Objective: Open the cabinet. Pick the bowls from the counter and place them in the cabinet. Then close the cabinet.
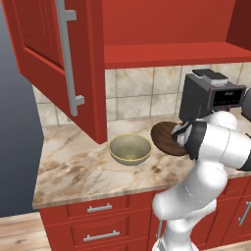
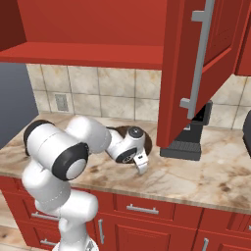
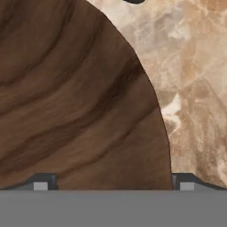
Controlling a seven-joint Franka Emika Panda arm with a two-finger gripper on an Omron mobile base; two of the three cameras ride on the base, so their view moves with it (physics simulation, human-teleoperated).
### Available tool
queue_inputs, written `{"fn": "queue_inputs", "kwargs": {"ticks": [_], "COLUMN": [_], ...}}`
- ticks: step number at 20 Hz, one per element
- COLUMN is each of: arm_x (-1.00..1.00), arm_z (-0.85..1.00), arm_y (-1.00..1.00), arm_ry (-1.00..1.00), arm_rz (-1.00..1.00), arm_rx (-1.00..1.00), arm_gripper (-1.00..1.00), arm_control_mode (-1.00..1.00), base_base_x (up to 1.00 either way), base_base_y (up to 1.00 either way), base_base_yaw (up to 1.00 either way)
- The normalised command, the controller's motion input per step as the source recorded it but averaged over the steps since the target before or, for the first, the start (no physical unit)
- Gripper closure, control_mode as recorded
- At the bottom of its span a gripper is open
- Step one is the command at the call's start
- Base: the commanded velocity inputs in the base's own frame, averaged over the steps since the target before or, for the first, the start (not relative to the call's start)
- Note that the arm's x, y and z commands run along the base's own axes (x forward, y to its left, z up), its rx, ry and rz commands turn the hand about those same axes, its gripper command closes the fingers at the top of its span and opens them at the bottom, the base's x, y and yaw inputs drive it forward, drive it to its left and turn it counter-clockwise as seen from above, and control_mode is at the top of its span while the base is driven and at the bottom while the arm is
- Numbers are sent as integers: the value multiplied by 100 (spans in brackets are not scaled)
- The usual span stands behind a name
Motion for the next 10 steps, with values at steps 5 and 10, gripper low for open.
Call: {"fn": "queue_inputs", "kwargs": {"ticks": [5,10], "arm_x": [33,8], "arm_z": [-28,-4], "arm_y": [0,0], "arm_ry": [1,0], "arm_rz": [0,-1], "arm_rx": [0,0], "arm_gripper": [100,100], "arm_control_mode": [-100,-100], "base_base_x": [0,0], "base_base_y": [0,0], "base_base_yaw": [0,0]}}
